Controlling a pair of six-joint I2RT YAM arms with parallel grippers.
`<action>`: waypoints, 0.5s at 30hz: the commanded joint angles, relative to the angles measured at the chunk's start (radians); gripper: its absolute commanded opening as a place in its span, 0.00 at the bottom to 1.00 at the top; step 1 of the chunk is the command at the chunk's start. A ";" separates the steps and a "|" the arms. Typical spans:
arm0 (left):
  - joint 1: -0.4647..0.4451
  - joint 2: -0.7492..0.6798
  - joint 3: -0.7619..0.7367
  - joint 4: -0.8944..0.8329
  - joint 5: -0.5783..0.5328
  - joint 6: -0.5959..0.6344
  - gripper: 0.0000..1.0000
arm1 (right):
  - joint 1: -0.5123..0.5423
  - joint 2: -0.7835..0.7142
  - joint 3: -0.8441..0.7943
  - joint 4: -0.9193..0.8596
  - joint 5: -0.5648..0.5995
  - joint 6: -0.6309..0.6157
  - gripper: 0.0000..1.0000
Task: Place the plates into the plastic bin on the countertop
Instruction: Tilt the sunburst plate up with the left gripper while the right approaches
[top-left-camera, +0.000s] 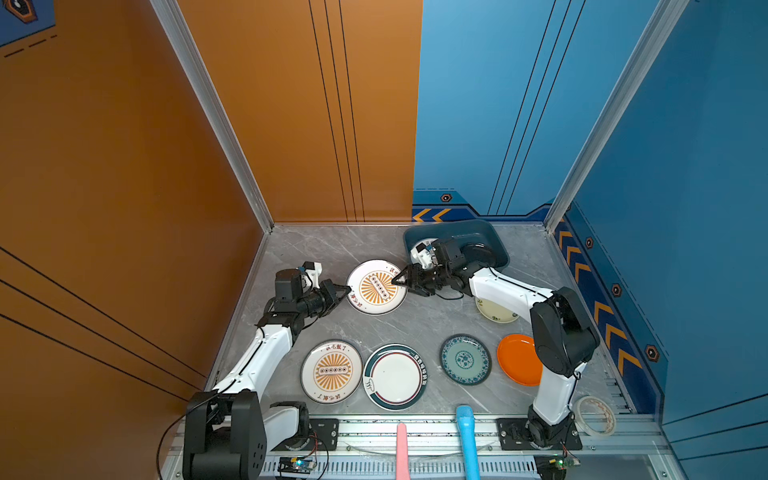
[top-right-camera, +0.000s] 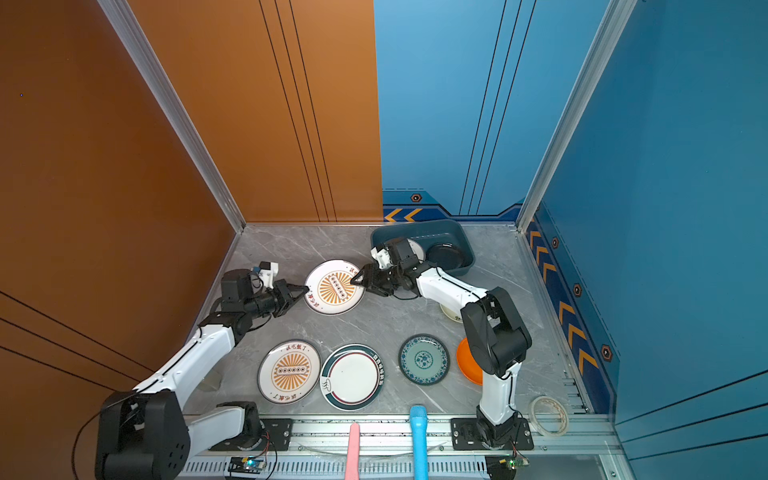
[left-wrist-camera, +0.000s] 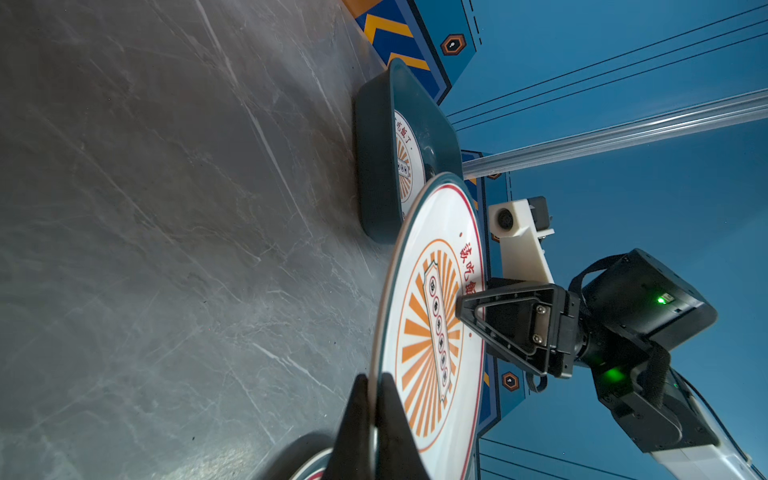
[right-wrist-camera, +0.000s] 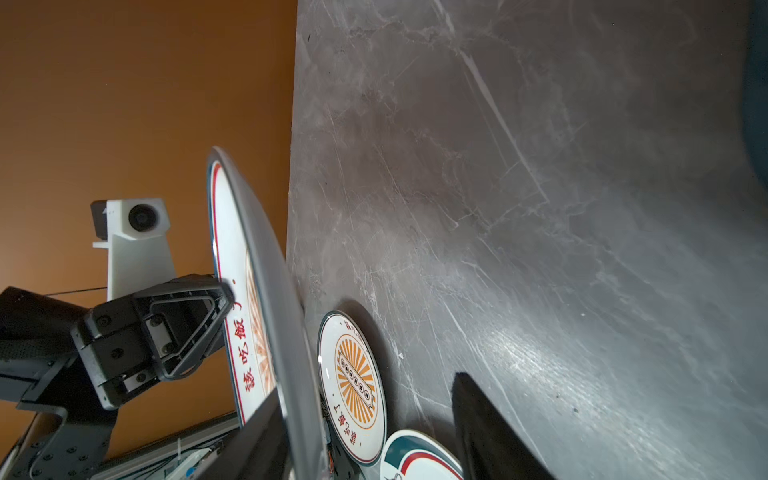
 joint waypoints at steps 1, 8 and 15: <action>-0.028 0.024 0.051 -0.001 0.031 0.022 0.00 | -0.008 -0.017 -0.024 0.050 -0.040 0.022 0.49; -0.078 0.095 0.111 -0.028 0.002 0.059 0.00 | -0.019 -0.034 -0.051 0.065 -0.057 0.029 0.23; -0.102 0.147 0.176 -0.106 -0.055 0.119 0.00 | -0.045 -0.054 -0.058 0.032 -0.055 0.008 0.02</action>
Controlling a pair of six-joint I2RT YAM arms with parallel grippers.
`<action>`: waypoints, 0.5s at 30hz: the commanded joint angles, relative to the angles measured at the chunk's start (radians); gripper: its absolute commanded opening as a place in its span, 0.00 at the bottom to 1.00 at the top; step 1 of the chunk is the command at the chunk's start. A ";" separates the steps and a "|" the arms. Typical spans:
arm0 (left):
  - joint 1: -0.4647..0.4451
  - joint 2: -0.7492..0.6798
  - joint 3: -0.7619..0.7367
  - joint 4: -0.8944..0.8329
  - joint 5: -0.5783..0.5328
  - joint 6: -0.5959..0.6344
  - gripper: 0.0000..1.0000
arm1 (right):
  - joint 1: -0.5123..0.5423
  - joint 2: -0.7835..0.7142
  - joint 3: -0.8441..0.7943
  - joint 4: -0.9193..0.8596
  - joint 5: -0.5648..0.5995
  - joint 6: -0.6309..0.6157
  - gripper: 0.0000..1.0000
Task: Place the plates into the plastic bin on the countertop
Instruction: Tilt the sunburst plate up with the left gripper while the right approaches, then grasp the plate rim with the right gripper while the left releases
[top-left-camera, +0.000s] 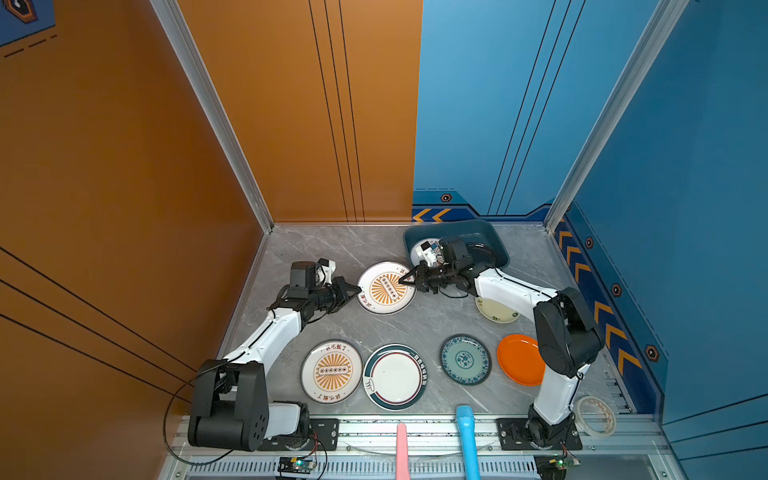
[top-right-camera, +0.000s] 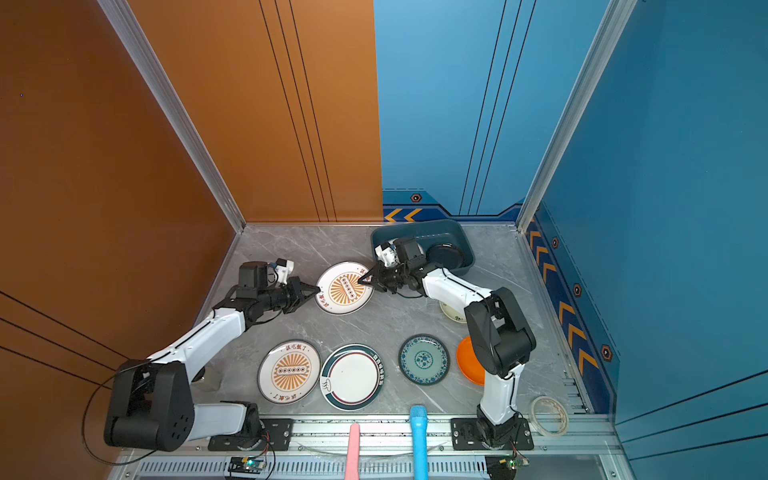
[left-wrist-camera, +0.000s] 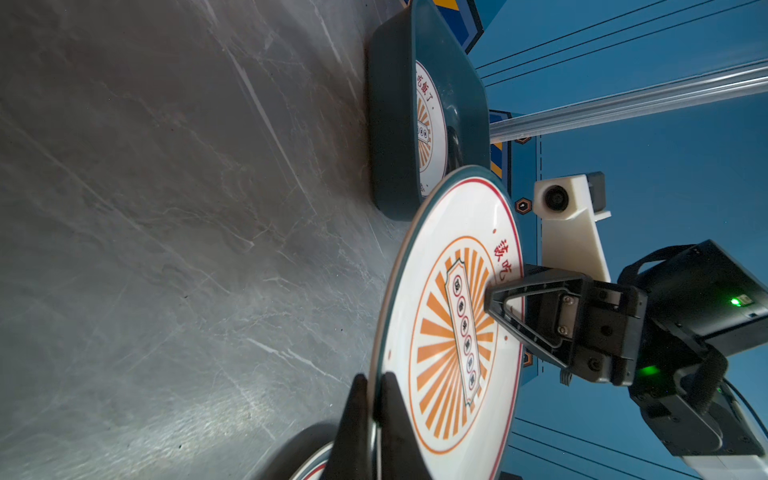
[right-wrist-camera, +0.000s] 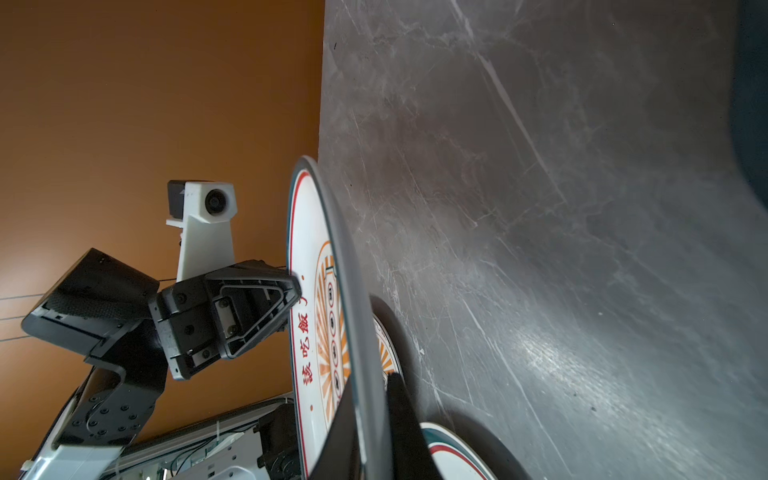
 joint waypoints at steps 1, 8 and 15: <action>-0.022 0.006 0.066 -0.030 -0.038 0.076 0.00 | -0.007 -0.034 -0.017 -0.045 0.027 -0.042 0.01; -0.036 0.000 0.086 -0.095 -0.095 0.119 0.55 | -0.095 -0.061 0.066 -0.204 0.066 -0.122 0.00; -0.036 -0.056 0.055 -0.124 -0.148 0.153 0.98 | -0.234 -0.037 0.184 -0.327 0.103 -0.164 0.00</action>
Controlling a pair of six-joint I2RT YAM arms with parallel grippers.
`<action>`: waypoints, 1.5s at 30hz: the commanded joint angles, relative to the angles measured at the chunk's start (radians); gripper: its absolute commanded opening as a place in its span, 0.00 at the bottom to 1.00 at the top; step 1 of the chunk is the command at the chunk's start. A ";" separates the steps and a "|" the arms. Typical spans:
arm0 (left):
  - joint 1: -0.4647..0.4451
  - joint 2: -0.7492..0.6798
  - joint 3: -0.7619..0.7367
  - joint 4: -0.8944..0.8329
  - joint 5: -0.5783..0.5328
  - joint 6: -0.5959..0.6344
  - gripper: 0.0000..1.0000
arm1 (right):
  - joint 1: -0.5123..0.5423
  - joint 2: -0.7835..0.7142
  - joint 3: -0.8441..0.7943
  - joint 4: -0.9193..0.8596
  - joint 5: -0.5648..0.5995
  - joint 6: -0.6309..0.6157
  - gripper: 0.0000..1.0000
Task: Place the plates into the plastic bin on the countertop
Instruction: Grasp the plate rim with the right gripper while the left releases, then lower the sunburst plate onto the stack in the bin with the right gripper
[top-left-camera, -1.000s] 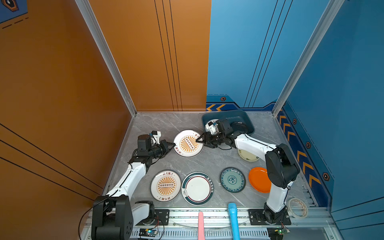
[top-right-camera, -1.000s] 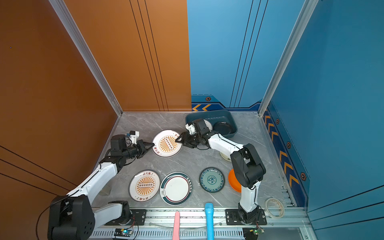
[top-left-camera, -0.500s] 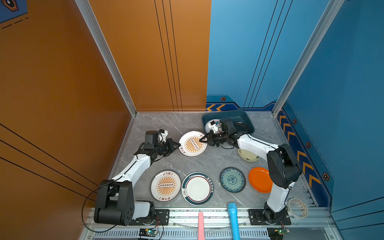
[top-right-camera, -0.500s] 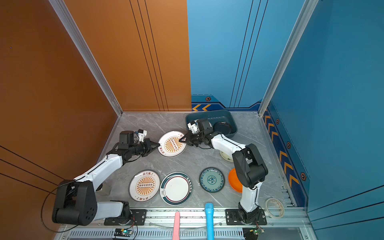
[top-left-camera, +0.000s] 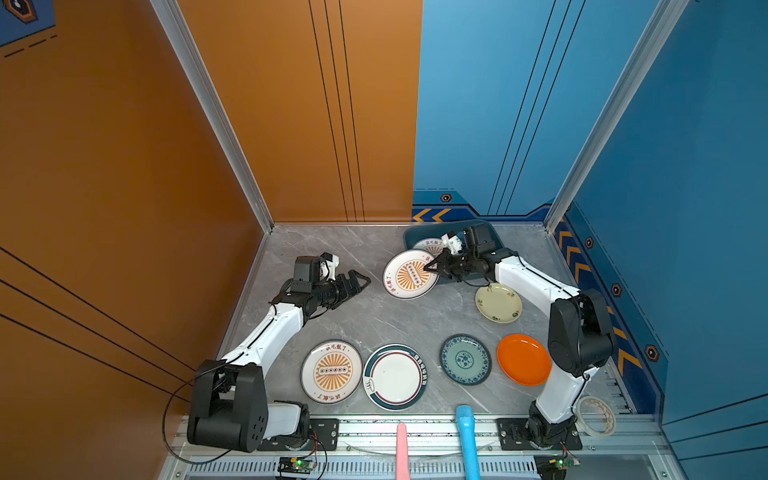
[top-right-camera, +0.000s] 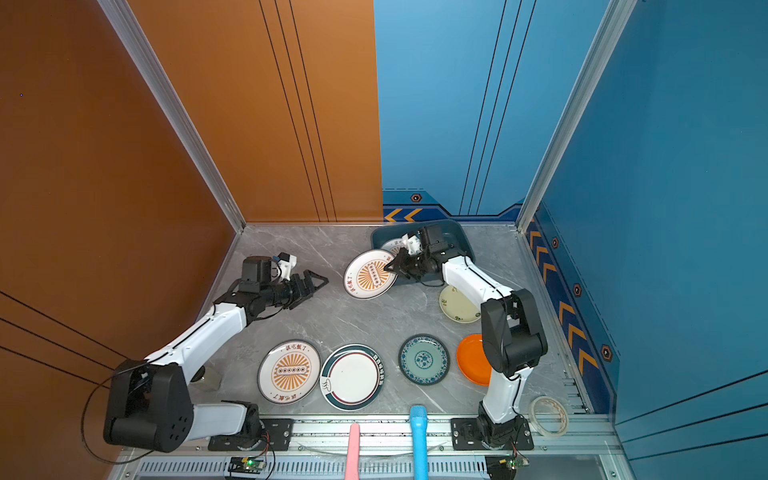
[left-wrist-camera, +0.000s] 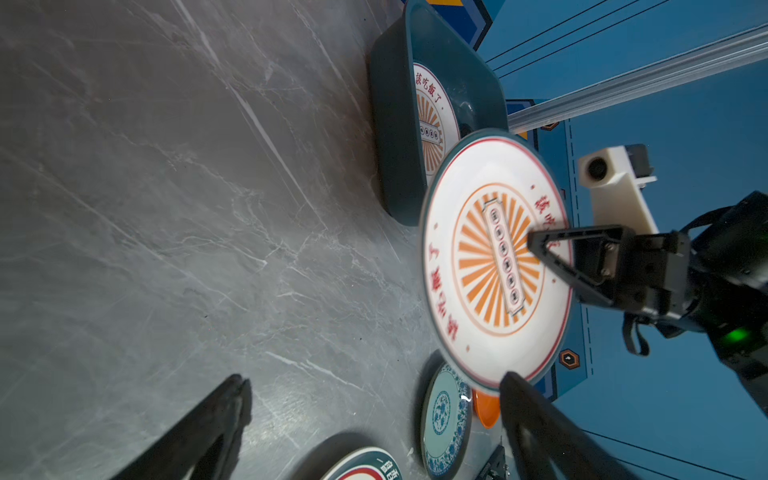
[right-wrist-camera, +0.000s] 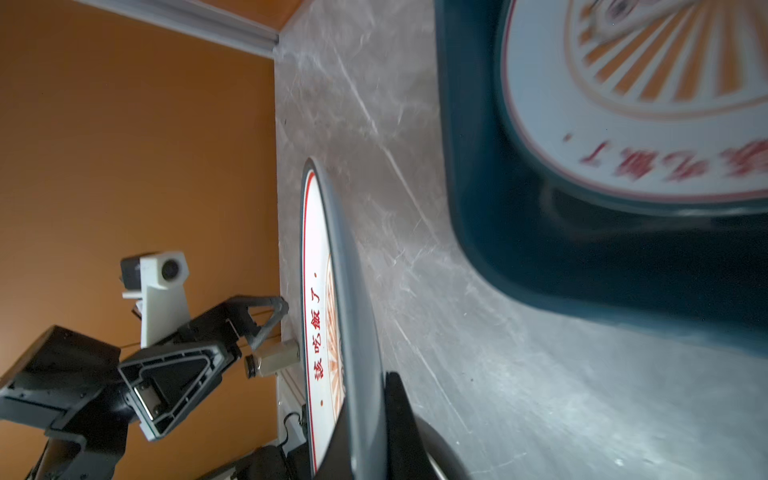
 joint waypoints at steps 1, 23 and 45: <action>-0.003 -0.044 -0.007 -0.029 -0.045 0.041 0.98 | -0.057 0.001 0.075 -0.075 0.033 -0.045 0.00; 0.046 -0.118 -0.087 -0.032 -0.020 0.062 0.98 | -0.185 0.334 0.380 -0.230 0.148 -0.060 0.00; 0.057 -0.126 -0.083 -0.075 -0.005 0.076 0.98 | -0.175 0.446 0.484 -0.343 0.246 -0.114 0.17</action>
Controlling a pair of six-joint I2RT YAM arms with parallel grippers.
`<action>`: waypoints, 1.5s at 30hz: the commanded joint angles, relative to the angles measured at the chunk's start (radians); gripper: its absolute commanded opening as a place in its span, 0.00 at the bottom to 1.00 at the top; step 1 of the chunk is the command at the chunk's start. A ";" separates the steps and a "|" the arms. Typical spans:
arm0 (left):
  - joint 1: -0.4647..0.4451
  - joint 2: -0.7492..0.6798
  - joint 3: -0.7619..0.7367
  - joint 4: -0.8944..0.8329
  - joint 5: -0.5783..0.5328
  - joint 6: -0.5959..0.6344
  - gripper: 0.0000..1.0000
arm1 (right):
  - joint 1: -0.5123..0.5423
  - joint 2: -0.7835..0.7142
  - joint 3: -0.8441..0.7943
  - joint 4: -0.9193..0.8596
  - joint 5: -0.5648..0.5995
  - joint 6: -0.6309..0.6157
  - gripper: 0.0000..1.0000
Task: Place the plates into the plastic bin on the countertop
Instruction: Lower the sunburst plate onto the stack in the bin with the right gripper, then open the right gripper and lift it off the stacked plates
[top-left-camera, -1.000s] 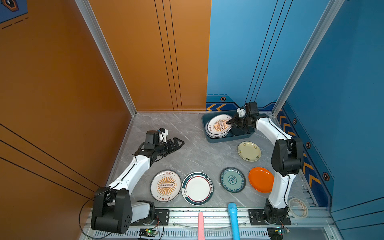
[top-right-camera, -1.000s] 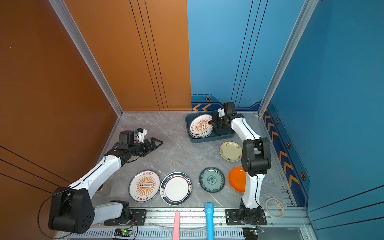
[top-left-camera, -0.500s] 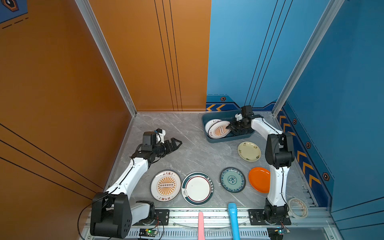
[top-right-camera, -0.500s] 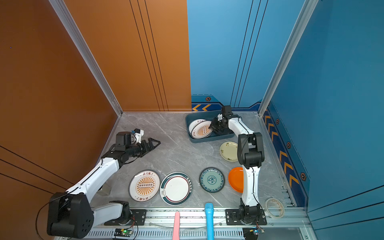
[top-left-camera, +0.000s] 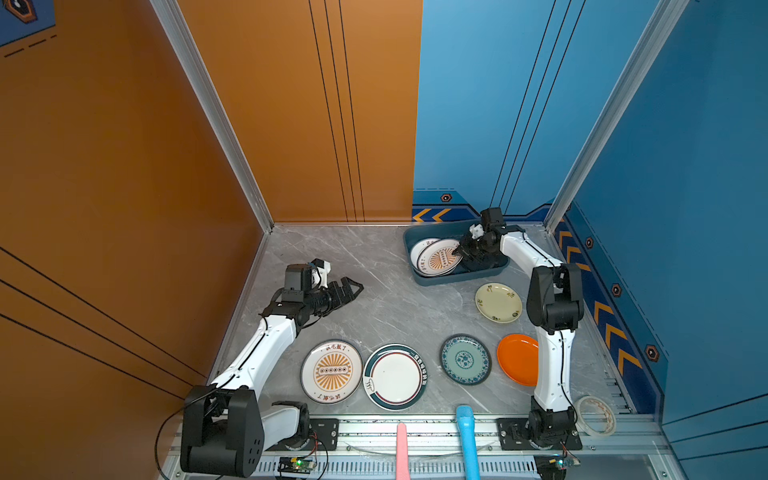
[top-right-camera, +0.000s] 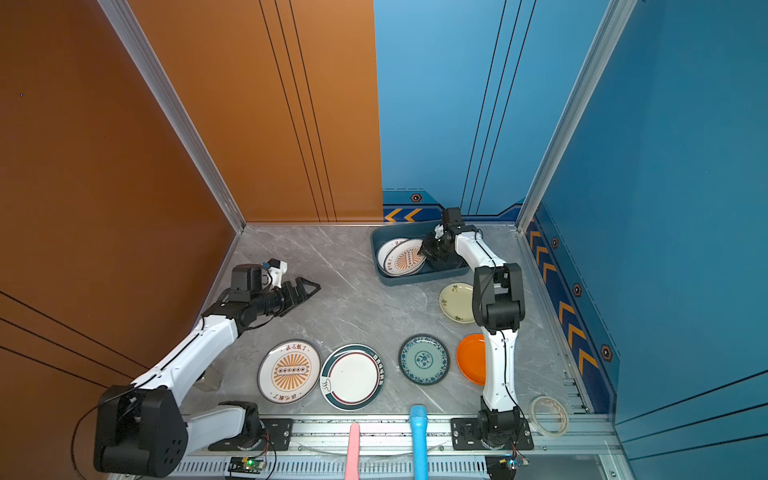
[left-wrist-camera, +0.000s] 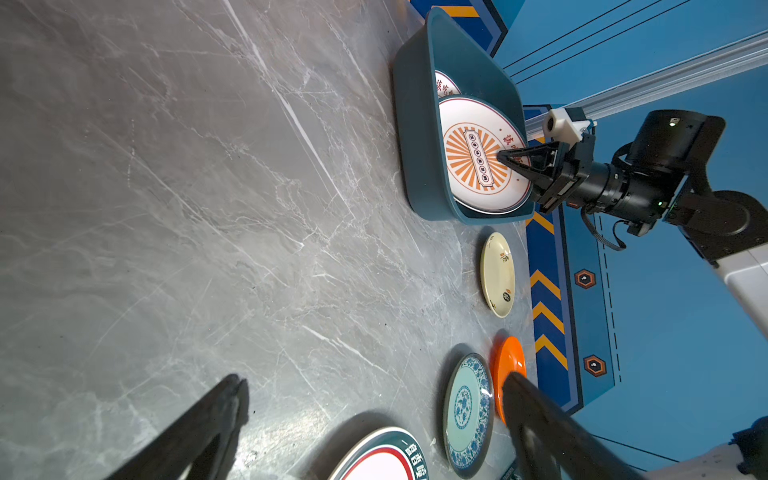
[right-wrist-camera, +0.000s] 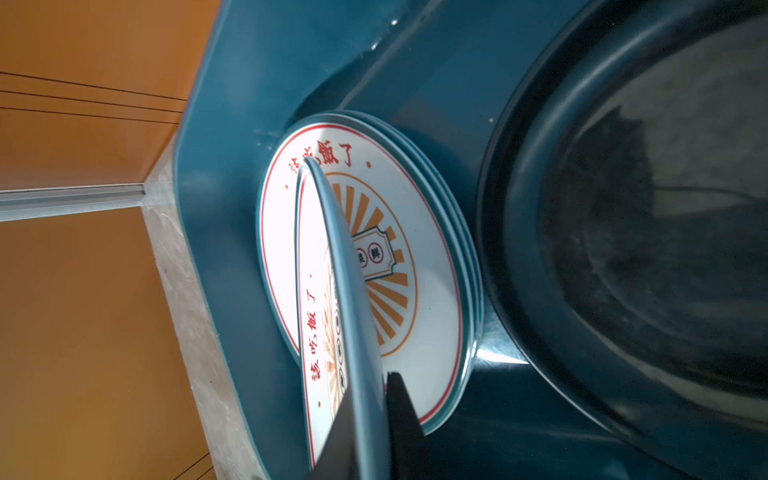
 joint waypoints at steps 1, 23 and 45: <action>0.009 -0.017 -0.011 -0.017 0.017 0.029 0.98 | 0.006 0.029 0.037 -0.067 0.051 -0.035 0.19; 0.013 -0.018 -0.011 -0.025 0.019 0.034 0.98 | 0.024 0.055 0.104 -0.162 0.141 -0.087 0.40; 0.000 -0.001 -0.005 -0.015 0.026 0.028 0.98 | 0.030 0.126 0.246 -0.194 0.200 -0.064 0.44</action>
